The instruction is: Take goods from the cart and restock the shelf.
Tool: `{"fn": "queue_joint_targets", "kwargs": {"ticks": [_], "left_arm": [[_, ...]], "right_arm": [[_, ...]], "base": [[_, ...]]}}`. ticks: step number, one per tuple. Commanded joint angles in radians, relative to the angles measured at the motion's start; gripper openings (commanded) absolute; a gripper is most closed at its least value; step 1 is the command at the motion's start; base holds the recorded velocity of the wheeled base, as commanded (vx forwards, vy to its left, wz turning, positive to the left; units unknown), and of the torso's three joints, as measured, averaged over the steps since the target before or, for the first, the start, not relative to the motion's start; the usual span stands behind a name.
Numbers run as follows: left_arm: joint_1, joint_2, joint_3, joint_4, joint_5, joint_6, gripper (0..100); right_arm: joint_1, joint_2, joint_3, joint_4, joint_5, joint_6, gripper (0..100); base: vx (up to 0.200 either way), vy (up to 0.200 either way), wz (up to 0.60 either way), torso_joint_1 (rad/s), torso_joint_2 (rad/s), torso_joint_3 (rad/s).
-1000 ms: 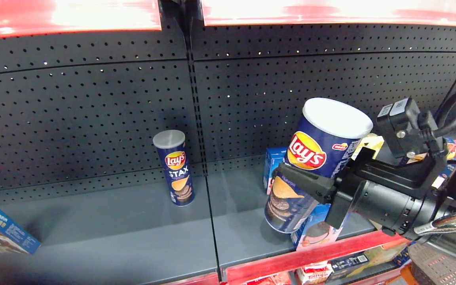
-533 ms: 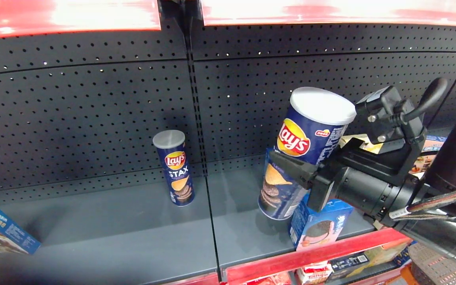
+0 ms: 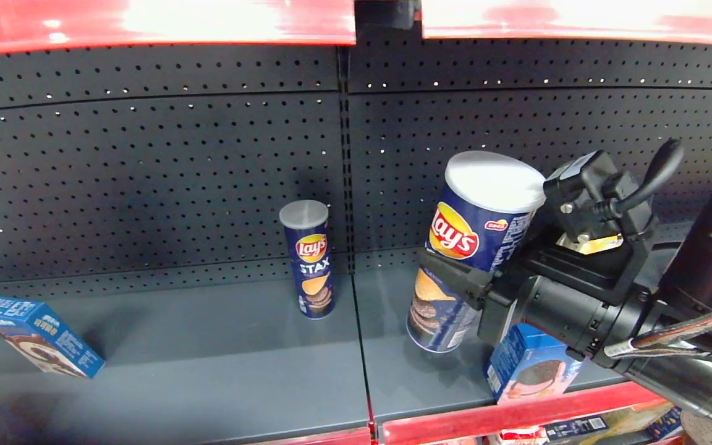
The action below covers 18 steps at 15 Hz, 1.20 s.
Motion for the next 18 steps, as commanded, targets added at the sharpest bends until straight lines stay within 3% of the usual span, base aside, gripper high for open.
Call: {"fn": "queue_joint_targets", "kwargs": {"ticks": [1,3,8,11,13,18], "left_arm": [[0.001,0.0,0.0,0.0,0.0,0.0,100],[0.001,0.0,0.0,0.0,0.0,0.0,100],[0.001,0.0,0.0,0.0,0.0,0.0,100],[0.001,0.0,0.0,0.0,0.0,0.0,100],[0.001,0.0,0.0,0.0,0.0,0.0,100],[0.001,0.0,0.0,0.0,0.0,0.0,100]], "right_arm": [[-0.024,-0.01,-0.001,-0.005,0.006,0.007,0],[-0.061,-0.026,0.025,-0.019,0.034,0.026,0],[-0.064,-0.096,0.074,0.097,0.064,0.043,0],[-0.073,-0.05,0.068,0.007,0.089,0.072,0],[-0.098,-0.032,0.077,-0.035,0.175,0.092,0],[-0.066,0.001,0.051,-0.03,0.15,0.09,0]], "base": [[0.0,0.0,0.0,0.0,0.0,0.0],[0.0,0.0,0.0,0.0,0.0,0.0],[0.0,0.0,0.0,0.0,0.0,0.0],[0.0,0.0,0.0,0.0,0.0,0.0],[0.0,0.0,0.0,0.0,0.0,0.0],[0.0,0.0,0.0,0.0,0.0,0.0]]}}
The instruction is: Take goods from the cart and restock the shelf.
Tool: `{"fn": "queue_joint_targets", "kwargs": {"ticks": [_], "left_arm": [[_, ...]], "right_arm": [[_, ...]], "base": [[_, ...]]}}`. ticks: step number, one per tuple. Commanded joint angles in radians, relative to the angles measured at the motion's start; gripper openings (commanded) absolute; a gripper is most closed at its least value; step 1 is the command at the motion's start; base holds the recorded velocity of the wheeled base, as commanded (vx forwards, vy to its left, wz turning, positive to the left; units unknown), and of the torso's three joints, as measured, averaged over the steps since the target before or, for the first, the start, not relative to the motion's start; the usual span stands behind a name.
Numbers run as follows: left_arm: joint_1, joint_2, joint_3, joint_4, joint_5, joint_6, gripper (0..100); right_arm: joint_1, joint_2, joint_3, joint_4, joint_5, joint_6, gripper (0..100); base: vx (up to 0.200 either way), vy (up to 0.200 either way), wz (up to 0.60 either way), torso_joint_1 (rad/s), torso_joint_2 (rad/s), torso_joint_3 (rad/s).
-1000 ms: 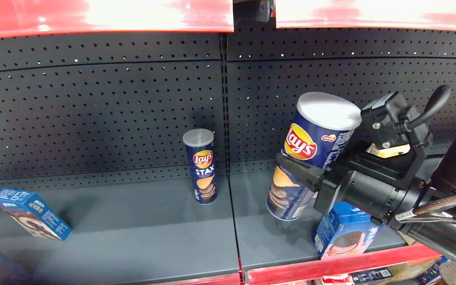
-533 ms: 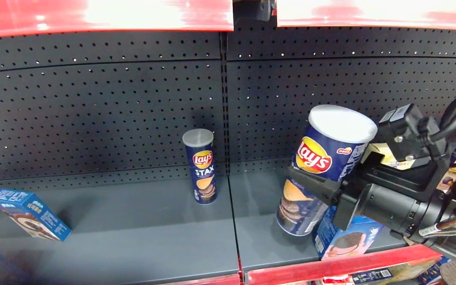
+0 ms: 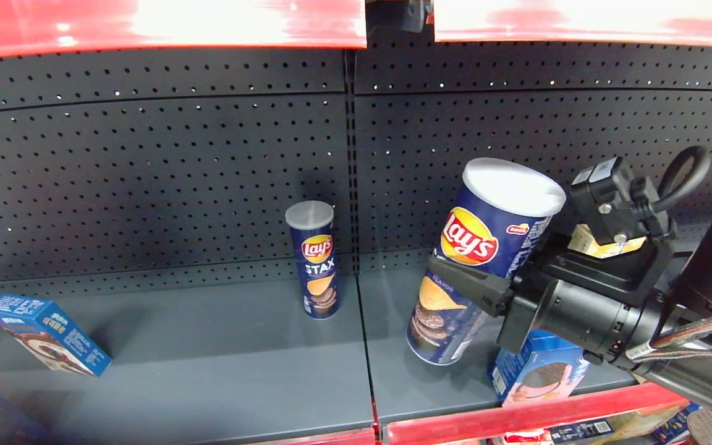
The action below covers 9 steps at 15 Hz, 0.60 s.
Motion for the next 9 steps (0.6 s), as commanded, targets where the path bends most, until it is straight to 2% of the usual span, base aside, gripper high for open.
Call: {"fn": "queue_joint_targets", "kwargs": {"ticks": [1,2,3,4,5,6,7,8,9], "left_arm": [[0.0,0.0,0.0,0.0,0.0,0.004,100],[0.0,0.0,0.0,-0.002,-0.023,0.052,100],[0.0,0.0,0.0,-0.002,-0.047,0.073,100],[0.0,0.0,0.0,-0.002,-0.055,0.082,100],[0.0,0.0,-0.009,-0.006,-0.073,0.061,100],[-0.021,0.057,-0.132,-0.037,-0.101,-0.094,100],[-0.047,0.121,-0.199,-0.042,-0.115,-0.183,100],[-0.063,0.252,-0.201,-0.038,-0.115,-0.106,100],[-0.067,0.279,-0.176,-0.046,-0.116,0.003,100]], "right_arm": [[0.001,0.005,0.009,0.003,-0.031,0.001,0],[-0.002,-0.009,0.024,0.006,-0.073,0.001,0],[0.0,-0.021,0.04,0.01,-0.077,-0.001,0],[0.006,-0.032,0.058,0.016,-0.077,-0.005,0],[0.014,-0.034,0.08,0.023,-0.082,-0.022,0],[0.014,-0.032,0.086,0.024,-0.093,-0.031,0],[0.015,-0.03,0.089,0.024,-0.1,-0.031,0],[0.027,-0.026,0.095,0.023,-0.108,-0.031,0],[0.027,-0.027,0.097,0.015,-0.108,-0.031,0]], "base": [[0.0,0.0,0.0,0.0,0.0,0.0],[0.0,0.0,0.0,0.0,0.0,0.0],[0.0,0.0,0.0,0.0,0.0,0.0],[0.0,0.0,0.0,0.0,0.0,0.0],[0.0,0.0,0.0,0.0,0.0,0.0],[0.0,0.0,0.0,0.0,0.0,0.0],[0.0,0.0,0.0,0.0,0.0,0.0],[0.0,0.0,0.0,0.0,0.0,0.0],[0.0,0.0,0.0,0.0,0.0,0.0]]}}
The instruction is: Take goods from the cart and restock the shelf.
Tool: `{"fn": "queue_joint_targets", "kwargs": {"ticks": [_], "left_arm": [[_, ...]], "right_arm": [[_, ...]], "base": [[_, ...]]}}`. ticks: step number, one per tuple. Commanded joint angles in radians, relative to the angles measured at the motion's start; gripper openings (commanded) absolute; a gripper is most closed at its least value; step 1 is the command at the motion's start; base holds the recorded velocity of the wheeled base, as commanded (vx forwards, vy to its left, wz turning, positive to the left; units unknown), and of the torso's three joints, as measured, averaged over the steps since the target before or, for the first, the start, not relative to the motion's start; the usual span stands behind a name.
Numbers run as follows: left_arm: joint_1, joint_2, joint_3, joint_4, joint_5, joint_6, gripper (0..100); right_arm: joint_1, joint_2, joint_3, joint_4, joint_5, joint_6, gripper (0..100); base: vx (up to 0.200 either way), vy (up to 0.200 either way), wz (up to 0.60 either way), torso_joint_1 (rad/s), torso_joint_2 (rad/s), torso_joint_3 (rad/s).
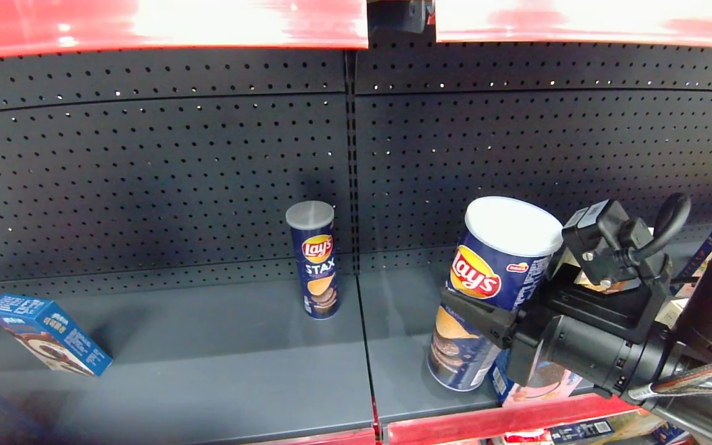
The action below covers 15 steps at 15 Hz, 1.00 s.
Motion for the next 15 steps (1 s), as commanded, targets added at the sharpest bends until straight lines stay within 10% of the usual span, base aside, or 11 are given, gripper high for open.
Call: {"fn": "queue_joint_targets", "kwargs": {"ticks": [1,9,11,13,15], "left_arm": [[-0.064,0.196,-0.019,-0.01,-0.015,0.125,100],[-0.254,0.588,-0.237,-0.016,-0.017,0.142,100],[-0.254,0.685,-0.241,-0.111,-0.017,0.159,100],[-0.233,0.829,-0.298,-0.223,-0.006,0.056,100],[-0.101,0.933,-0.37,-0.154,0.08,0.117,100]], "right_arm": [[0.001,-0.003,-0.006,0.004,0.0,0.0,0],[0.022,-0.011,-0.003,0.031,-0.059,-0.001,0],[0.015,-0.011,-0.014,0.033,-0.06,-0.001,0],[0.004,-0.008,-0.016,0.031,-0.059,-0.001,0],[0.004,-0.005,-0.02,0.021,-0.06,0.0,0]], "base": [[0.0,0.0,0.0,0.0,0.0,0.0],[0.0,0.0,0.0,0.0,0.0,0.0],[0.0,0.0,0.0,0.0,0.0,0.0],[0.0,0.0,0.0,0.0,0.0,0.0],[0.0,0.0,0.0,0.0,0.0,0.0]]}}
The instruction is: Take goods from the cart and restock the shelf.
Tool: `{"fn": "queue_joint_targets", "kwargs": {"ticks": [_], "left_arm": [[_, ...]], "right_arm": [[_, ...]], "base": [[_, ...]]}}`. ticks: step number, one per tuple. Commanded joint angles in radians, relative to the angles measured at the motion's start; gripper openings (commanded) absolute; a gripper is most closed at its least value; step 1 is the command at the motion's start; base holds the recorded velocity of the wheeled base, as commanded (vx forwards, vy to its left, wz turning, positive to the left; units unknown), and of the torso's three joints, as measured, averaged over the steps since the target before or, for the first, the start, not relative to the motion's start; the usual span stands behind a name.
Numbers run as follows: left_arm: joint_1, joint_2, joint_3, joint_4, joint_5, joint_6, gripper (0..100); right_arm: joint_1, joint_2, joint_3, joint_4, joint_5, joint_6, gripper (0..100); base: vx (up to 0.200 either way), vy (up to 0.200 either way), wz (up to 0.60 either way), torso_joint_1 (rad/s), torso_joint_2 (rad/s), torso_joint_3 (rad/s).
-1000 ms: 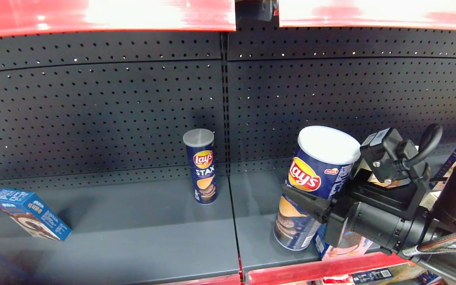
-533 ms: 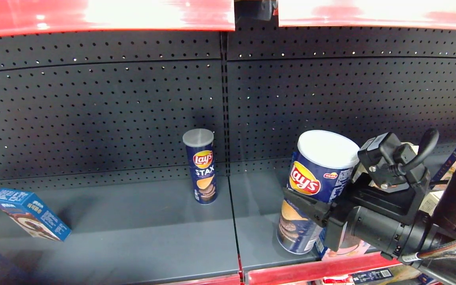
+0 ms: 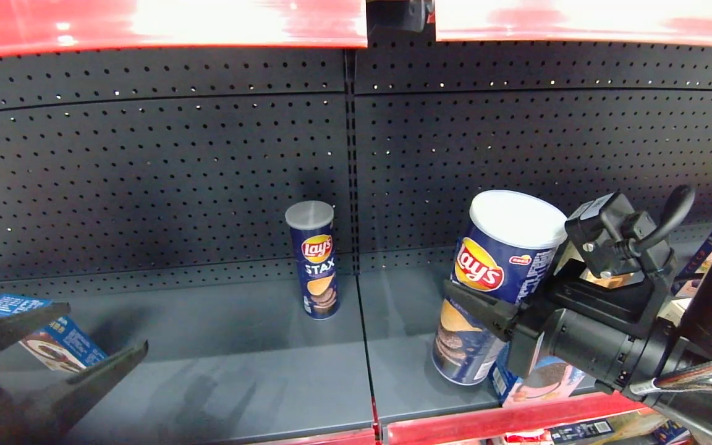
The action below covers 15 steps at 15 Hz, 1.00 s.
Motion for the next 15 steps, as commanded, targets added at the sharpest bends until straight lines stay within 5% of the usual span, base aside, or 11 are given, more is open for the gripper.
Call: {"fn": "queue_joint_targets", "kwargs": {"ticks": [1,2,3,5,8,15], "left_arm": [[0.093,0.167,-0.077,0.061,0.114,0.079,100],[0.073,0.233,-0.077,0.073,0.216,0.089,100],[0.065,0.27,-0.083,0.044,0.185,0.066,100],[0.064,0.397,-0.1,-0.135,-0.007,-0.015,100],[0.073,0.601,-0.106,-0.451,-0.146,-0.033,100],[0.088,0.684,-0.15,-0.482,-0.396,-0.036,100]], "right_arm": [[-0.001,0.003,-0.004,0.003,-0.004,0.001,0],[0.001,0.002,-0.008,0.01,-0.024,0.001,0],[0.002,0.006,-0.012,0.01,-0.026,0.001,0],[0.007,0.015,-0.014,0.012,-0.033,0.001,0],[0.004,0.014,-0.006,0.012,-0.046,0.001,0],[-0.004,-0.024,0.017,0.01,-0.049,0.001,0]], "base": [[0.0,0.0,0.0,0.0,0.0,0.0],[0.0,0.0,0.0,0.0,0.0,0.0],[0.0,0.0,0.0,0.0,0.0,0.0],[0.0,0.0,0.0,0.0,0.0,0.0],[0.0,0.0,0.0,0.0,0.0,0.0],[0.0,0.0,0.0,0.0,0.0,0.0]]}}
